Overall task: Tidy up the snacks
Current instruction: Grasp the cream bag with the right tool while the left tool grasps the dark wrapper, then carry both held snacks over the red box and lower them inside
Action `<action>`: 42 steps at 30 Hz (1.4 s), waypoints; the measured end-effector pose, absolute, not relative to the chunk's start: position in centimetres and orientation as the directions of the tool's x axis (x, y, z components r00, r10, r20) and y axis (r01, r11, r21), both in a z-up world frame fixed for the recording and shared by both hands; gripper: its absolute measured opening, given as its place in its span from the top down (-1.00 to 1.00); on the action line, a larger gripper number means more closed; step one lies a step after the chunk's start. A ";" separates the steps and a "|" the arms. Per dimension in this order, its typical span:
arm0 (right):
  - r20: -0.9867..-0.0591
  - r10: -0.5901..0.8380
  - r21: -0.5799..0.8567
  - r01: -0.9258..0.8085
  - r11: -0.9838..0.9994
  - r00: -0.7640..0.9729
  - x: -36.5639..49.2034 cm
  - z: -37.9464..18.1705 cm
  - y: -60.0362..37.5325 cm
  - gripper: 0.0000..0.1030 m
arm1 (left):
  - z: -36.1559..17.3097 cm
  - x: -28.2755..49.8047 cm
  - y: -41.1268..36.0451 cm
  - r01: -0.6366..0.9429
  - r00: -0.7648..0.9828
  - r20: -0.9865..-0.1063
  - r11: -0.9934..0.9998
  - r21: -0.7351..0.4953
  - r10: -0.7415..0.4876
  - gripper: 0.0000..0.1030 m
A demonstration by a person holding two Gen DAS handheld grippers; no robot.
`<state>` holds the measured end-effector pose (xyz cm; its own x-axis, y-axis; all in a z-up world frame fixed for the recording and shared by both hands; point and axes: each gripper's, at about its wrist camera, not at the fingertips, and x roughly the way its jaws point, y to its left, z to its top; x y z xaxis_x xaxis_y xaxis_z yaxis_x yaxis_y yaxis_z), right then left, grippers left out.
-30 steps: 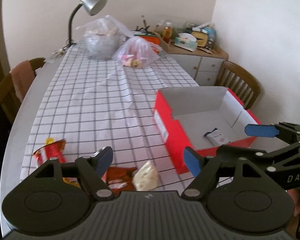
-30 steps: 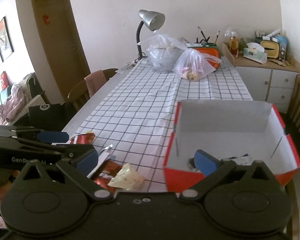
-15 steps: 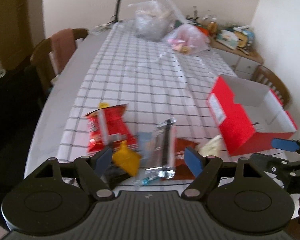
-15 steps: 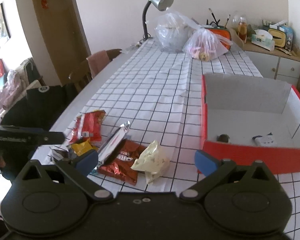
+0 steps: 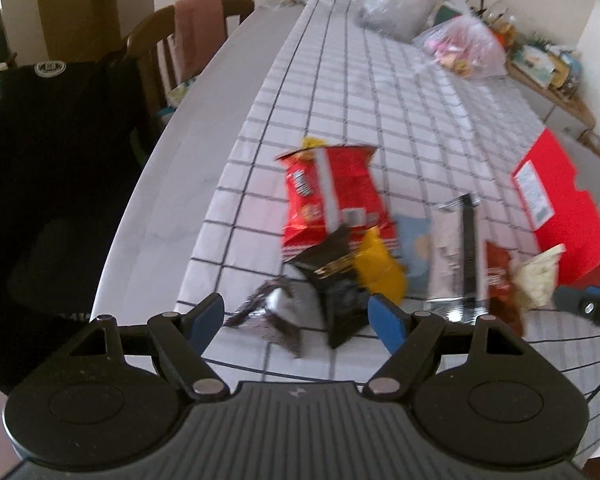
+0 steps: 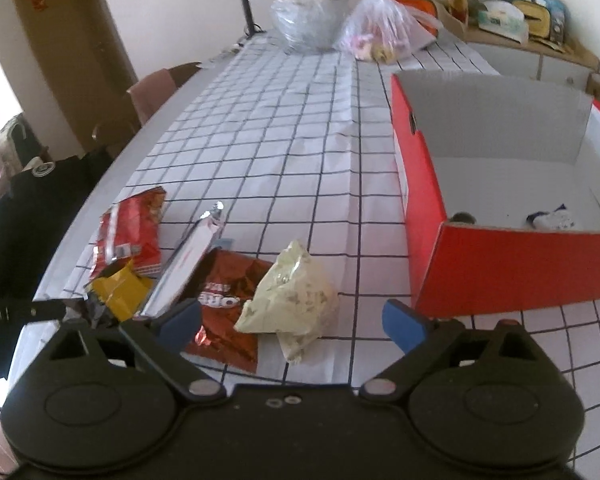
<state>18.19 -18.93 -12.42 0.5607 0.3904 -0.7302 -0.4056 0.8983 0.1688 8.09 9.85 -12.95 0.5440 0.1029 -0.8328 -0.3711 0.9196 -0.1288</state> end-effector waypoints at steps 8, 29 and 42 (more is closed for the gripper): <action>-0.745 0.368 0.169 -0.376 0.911 0.556 19.4 -13.6 -17.7 -0.73 | -15.4 8.9 11.4 -0.411 0.486 -0.870 0.901 -0.137 0.089 -0.53; -0.770 0.390 0.225 -0.357 0.906 0.505 20.2 -14.8 -17.9 0.04 | -16.5 9.5 12.4 -0.426 0.459 -0.888 0.883 -0.195 0.026 0.13; -0.749 0.369 0.182 -0.365 0.913 0.551 19.1 -14.0 -18.8 0.29 | -16.1 8.7 12.3 -0.448 0.471 -0.882 0.869 -0.208 0.032 0.20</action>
